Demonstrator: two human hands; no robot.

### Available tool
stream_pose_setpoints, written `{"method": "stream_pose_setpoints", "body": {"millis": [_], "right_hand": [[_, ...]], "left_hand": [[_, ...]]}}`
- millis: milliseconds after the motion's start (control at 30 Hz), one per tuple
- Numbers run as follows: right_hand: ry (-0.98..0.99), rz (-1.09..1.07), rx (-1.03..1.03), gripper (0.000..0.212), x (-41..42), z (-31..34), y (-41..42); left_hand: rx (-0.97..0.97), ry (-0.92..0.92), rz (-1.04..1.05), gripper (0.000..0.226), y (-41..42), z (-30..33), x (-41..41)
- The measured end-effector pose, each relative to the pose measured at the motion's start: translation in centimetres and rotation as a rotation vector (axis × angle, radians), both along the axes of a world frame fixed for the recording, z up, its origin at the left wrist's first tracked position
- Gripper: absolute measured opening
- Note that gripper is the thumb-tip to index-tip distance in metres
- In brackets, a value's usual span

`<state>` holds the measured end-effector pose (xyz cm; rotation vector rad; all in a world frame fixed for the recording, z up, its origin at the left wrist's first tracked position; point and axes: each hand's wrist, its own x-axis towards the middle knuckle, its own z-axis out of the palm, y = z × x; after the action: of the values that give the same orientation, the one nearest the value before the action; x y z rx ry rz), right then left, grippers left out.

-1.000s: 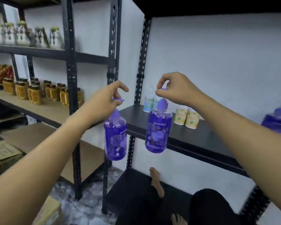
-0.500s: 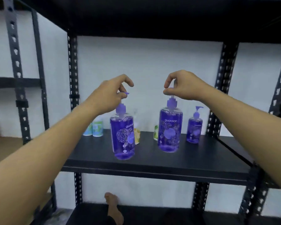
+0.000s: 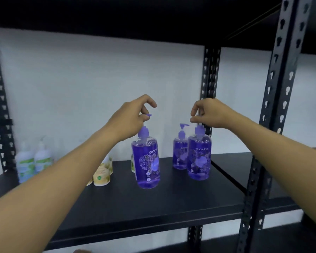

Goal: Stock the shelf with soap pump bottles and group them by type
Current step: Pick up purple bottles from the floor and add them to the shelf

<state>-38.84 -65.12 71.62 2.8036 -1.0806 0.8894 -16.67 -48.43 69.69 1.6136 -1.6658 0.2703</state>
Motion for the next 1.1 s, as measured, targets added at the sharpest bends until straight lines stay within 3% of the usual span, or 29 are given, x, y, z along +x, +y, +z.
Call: {"method": "stream_pose_setpoints", "body": {"millis": [533, 1100], "right_hand": [[0.006, -0.083, 0.125, 0.014, 0.5, -4.1, -12.7], [-0.031, -0.100, 0.075, 0.016, 2.2, -5.8, -17.5]], "left_hand": [[0.043, 0.003, -0.114, 0.032, -11.4, -1.7, -1.5], [0.079, -0.018, -0.162, 0.034, -15.0, -2.7, -2.3]]}}
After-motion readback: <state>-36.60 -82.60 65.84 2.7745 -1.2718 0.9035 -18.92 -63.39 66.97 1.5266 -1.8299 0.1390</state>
